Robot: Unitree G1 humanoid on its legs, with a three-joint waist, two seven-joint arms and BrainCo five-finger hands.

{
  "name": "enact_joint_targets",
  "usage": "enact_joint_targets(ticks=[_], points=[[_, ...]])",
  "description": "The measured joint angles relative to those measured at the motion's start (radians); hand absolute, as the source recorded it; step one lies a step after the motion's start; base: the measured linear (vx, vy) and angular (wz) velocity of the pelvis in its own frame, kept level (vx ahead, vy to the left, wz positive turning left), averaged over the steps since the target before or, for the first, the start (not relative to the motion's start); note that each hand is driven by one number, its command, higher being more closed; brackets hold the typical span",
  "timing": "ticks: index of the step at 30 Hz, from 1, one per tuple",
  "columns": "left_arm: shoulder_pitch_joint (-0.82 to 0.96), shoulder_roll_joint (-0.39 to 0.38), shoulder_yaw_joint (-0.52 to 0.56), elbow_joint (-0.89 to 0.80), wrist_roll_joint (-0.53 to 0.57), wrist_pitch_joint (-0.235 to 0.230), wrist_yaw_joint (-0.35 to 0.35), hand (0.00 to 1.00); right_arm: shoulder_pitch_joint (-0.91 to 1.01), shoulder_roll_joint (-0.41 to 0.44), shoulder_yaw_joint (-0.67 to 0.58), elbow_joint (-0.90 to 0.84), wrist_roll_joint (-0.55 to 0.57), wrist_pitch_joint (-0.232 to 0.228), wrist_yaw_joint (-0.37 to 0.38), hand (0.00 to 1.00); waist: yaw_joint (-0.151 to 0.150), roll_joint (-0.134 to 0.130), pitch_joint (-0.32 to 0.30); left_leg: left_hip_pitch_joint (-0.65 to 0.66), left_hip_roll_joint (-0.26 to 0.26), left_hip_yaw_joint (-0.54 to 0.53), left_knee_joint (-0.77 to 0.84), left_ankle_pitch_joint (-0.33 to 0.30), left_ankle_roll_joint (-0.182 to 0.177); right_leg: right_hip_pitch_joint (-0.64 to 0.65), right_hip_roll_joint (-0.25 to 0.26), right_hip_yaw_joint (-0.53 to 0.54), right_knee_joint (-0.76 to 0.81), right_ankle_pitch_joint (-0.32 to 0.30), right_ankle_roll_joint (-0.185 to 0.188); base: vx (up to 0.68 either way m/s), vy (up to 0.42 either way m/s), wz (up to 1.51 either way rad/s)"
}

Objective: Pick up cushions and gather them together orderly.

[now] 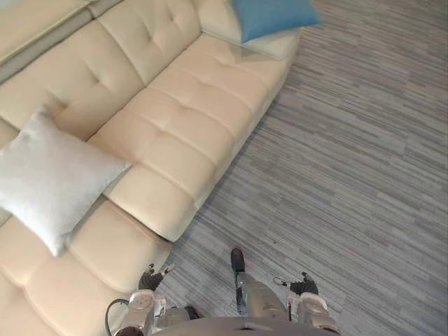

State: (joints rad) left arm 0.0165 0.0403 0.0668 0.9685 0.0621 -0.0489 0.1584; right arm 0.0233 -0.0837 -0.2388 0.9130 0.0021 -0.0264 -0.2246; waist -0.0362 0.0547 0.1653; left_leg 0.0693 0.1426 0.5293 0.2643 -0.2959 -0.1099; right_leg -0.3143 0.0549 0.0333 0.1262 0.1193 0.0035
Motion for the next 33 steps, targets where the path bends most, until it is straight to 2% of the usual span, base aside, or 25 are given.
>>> enact_joint_targets(ticks=[1, 3, 4, 5, 6, 7, 8, 10, 11, 13, 14, 17, 18, 19, 20, 21, 22, 23, 25, 27, 29, 30, 31, 32, 33], points=[[-0.005, 0.002, 0.002, -0.003, 0.0, 0.0, 0.0, 0.0, 0.004, -0.002, -0.004, 0.003, 0.011, -0.001, 0.0, 0.0, -0.006, -0.004, 0.001, -0.023, 0.029, -0.015, 0.115, 0.002, -0.004, -0.026, 0.004, -0.031, 0.112, -0.076, -0.021, 0.24, -0.14, -0.12], [0.003, -0.006, 0.013, -0.003, 0.0, 0.003, -0.002, 0.0, 0.017, -0.003, -0.016, 0.002, 0.012, -0.001, 0.0, 0.0, -0.007, -0.004, 0.006, -0.06, 0.077, -0.028, 0.308, 0.029, 0.027, -0.008, 0.008, -0.038, 0.181, -0.138, -0.032, 0.27, -0.167, -0.18], [0.013, -0.012, 0.018, -0.006, 0.0, 0.005, -0.008, 0.0, 0.024, -0.004, -0.018, -0.001, 0.016, 0.0, -0.002, 0.0, -0.005, -0.003, 0.016, -0.098, 0.114, -0.043, 0.457, 0.097, 0.09, 0.027, 0.018, -0.017, 0.198, -0.165, -0.045, 0.27, -0.097, -0.59], [0.037, -0.02, 0.02, -0.016, 0.0, 0.005, -0.01, 0.0, 0.036, 0.003, -0.017, -0.016, 0.034, 0.0, -0.002, 0.0, 0.009, -0.012, 0.024, -0.156, 0.139, -0.097, 0.617, 0.15, 0.095, 0.065, 0.023, 0.03, 0.197, -0.194, -0.058, 0.25, -0.038, -0.79], [0.043, -0.026, 0.019, -0.014, 0.0, 0.005, -0.01, 0.0, 0.037, 0.004, -0.019, -0.022, 0.04, 0.001, -0.003, 0.0, 0.014, -0.005, 0.027, -0.185, 0.133, -0.124, 0.657, 0.096, 0.08, 0.079, 0.032, 0.055, 0.197, -0.214, -0.073, 0.2, 0.063, -0.91], [0.043, -0.028, 0.025, -0.021, -0.004, 0.002, -0.011, 0.0, 0.032, 0.004, -0.02, -0.024, 0.045, 0.001, -0.003, 0.0, 0.018, 0.0, 0.029, -0.238, 0.107, -0.158, 0.672, 0.023, 0.086, 0.095, 0.039, 0.089, 0.189, -0.223, -0.078, 0.17, 0.104, -0.93], [0.044, -0.03, 0.028, -0.045, -0.014, 0.0, -0.012, 0.0, 0.027, 0.007, -0.021, -0.021, 0.052, 0.002, -0.004, 0.0, 0.032, -0.006, 0.034, -0.307, 0.051, -0.193, 0.617, -0.03, 0.096, 0.122, 0.037, 0.138, 0.17, -0.227, -0.08, 0.17, 0.098, -0.88], [0.046, -0.037, 0.032, -0.069, -0.021, -0.012, -0.011, 0.0, 0.02, 0.009, -0.021, -0.024, 0.053, 0.003, -0.005, 0.0, 0.053, -0.005, 0.044, -0.364, -0.006, -0.236, 0.514, -0.035, 0.095, 0.156, 0.037, 0.197, 0.148, -0.233, -0.077, 0.21, 0.135, -1.04], [0.047, -0.045, 0.033, -0.087, -0.021, -0.017, -0.011, 0.0, 0.012, 0.018, -0.034, -0.031, 0.055, 0.001, -0.005, 0.0, 0.071, 0.0, 0.045, -0.404, -0.053, -0.303, 0.366, -0.009, 0.064, 0.181, 0.037, 0.244, 0.127, -0.243, -0.079, 0.25, 0.199, -1.13], [0.048, -0.047, 0.035, -0.092, -0.022, -0.023, -0.011, 0.0, 0.008, 0.03, -0.059, -0.026, 0.073, 0.001, -0.006, 0.0, 0.081, 0.002, 0.045, -0.407, -0.096, -0.41, 0.154, 0.053, 0.027, 0.192, 0.04, 0.288, 0.115, -0.254, -0.063, 0.24, 0.229, -1.21], [0.05, -0.047, 0.047, -0.087, -0.022, -0.024, -0.011, 0.0, -0.005, 0.036, -0.059, -0.017, 0.074, 0.001, -0.007, 0.0, 0.086, 0.012, 0.039, -0.406, -0.093, -0.504, 0.035, 0.108, 0.018, 0.204, 0.062, 0.336, 0.103, -0.268, -0.06, 0.29, 0.279, -1.29], [0.051, -0.043, 0.054, -0.087, -0.023, -0.027, -0.011, 0.0, -0.017, 0.043, -0.055, -0.01, 0.071, 0.001, -0.007, 0.0, 0.098, 0.002, 0.021, -0.392, -0.112, -0.503, 0.065, 0.174, 0.063, 0.201, 0.056, 0.397, 0.153, -0.331, -0.031, 0.35, 0.33, -1.16], [0.05, -0.034, 0.052, -0.089, -0.029, -0.028, -0.011, 0.0, -0.016, 0.059, -0.051, -0.01, 0.069, 0.001, -0.006, 0.0, 0.098, -0.035, 0.015, -0.372, -0.116, -0.419, 0.083, 0.171, 0.084, 0.158, 0.02, 0.361, 0.286, -0.377, 0.059, 0.32, 0.272, -1.22], [0.049, -0.021, 0.05, -0.087, -0.04, -0.027, -0.009, 0.0, -0.021, 0.07, -0.035, -0.01, 0.065, 0.002, -0.006, 0.0, 0.096, -0.055, 0.015, -0.336, -0.126, -0.361, 0.081, 0.146, 0.109, 0.116, -0.013, 0.309, 0.418, -0.403, 0.177, 0.39, 0.294, -1.35], [0.049, -0.016, 0.046, -0.084, -0.04, -0.022, -0.008, 0.0, -0.029, 0.077, -0.03, -0.009, 0.054, 0.002, -0.006, 0.0, 0.096, -0.056, 0.016, -0.303, -0.129, -0.332, 0.072, 0.129, 0.117, 0.09, -0.035, 0.257, 0.493, -0.394, 0.233, 0.39, 0.258, -1.38], [0.052, -0.003, 0.02, -0.07, -0.041, -0.012, 0.003, 0.0, -0.044, 0.079, -0.002, 0.0, 0.028, 0.003, -0.004, 0.0, 0.094, -0.049, 0.017, -0.226, -0.135, -0.278, 0.035, 0.128, 0.141, 0.053, -0.096, 0.106, 0.588, -0.391, 0.222, 0.34, 0.198, -1.11], [0.051, 0.003, 0.007, -0.064, -0.042, -0.011, 0.006, 0.0, -0.05, 0.079, 0.004, 0.002, 0.028, 0.003, -0.004, 0.0, 0.092, -0.046, 0.018, -0.203, -0.135, -0.264, 0.021, 0.128, 0.141, 0.047, -0.119, 0.044, 0.601, -0.401, 0.186, 0.39, 0.16, -1.17], [0.046, 0.017, -0.021, -0.052, -0.046, -0.01, 0.013, 0.0, -0.067, 0.077, 0.006, 0.006, 0.016, 0.003, -0.004, 0.0, 0.089, -0.038, 0.02, -0.147, -0.135, -0.257, -0.015, 0.128, 0.141, 0.04, -0.177, -0.138, 0.586, -0.428, 0.106, 0.32, 0.09, -0.83], [0.029, 0.029, -0.033, -0.051, -0.061, -0.01, 0.014, 0.0, -0.094, 0.074, 0.01, 0.006, -0.001, 0.002, -0.004, 0.0, 0.085, -0.027, 0.025, -0.103, -0.122, -0.26, -0.05, 0.128, 0.142, 0.029, -0.194, -0.306, 0.508, -0.441, 0.053, 0.3, 0.018, -0.56], [0.006, 0.029, -0.046, -0.05, -0.061, -0.01, 0.014, 0.0, -0.106, 0.064, 0.009, 0.006, -0.003, 0.002, -0.005, 0.0, 0.081, -0.014, 0.033, -0.073, -0.109, -0.26, -0.072, 0.128, 0.142, 0.027, -0.193, -0.404, 0.418, -0.418, 0.023, 0.29, -0.039, -0.11], [0.0, 0.03, -0.062, -0.042, -0.061, -0.01, 0.014, 0.0, -0.101, 0.057, 0.001, 0.006, -0.003, 0.003, -0.005, 0.0, 0.075, -0.013, 0.034, -0.029, -0.112, -0.256, -0.084, 0.127, 0.135, 0.034, -0.172, -0.437, 0.249, -0.304, -0.003, 0.3, -0.075, -0.04], [0.008, 0.034, -0.064, -0.039, -0.06, -0.01, 0.014, 0.0, -0.086, 0.057, -0.003, 0.006, -0.003, 0.003, -0.006, 0.0, 0.071, -0.031, 0.026, -0.007, -0.135, -0.259, -0.084, 0.116, 0.115, 0.043, -0.178, -0.42, 0.174, -0.174, -0.032, 0.36, -0.126, 0.08], [0.013, 0.02, -0.059, -0.024, -0.06, -0.009, 0.014, 0.0, -0.068, 0.052, -0.011, 0.01, -0.003, 0.003, -0.005, 0.0, 0.065, -0.027, 0.018, 0.019, -0.148, -0.269, -0.084, 0.088, 0.085, 0.052, -0.19, -0.418, 0.171, -0.141, -0.037, 0.36, -0.127, -0.05], [0.018, -0.003, -0.057, -0.011, -0.059, -0.009, 0.014, 0.0, -0.061, 0.031, -0.018, 0.013, -0.002, 0.003, -0.006, 0.0, 0.067, 0.004, 0.005, 0.018, -0.121, -0.276, -0.074, 0.08, 0.076, 0.06, -0.168, -0.417, 0.158, -0.142, -0.043, 0.34, -0.128, -0.15], [0.021, -0.02, -0.058, -0.006, -0.059, -0.009, 0.013, 0.0, -0.059, 0.024, -0.018, 0.018, -0.002, 0.003, -0.006, 0.0, 0.064, 0.018, 0.0, 0.014, -0.112, -0.282, -0.058, 0.082, 0.074, 0.076, -0.151, -0.416, 0.129, -0.144, -0.042, 0.28, -0.107, -0.28]])
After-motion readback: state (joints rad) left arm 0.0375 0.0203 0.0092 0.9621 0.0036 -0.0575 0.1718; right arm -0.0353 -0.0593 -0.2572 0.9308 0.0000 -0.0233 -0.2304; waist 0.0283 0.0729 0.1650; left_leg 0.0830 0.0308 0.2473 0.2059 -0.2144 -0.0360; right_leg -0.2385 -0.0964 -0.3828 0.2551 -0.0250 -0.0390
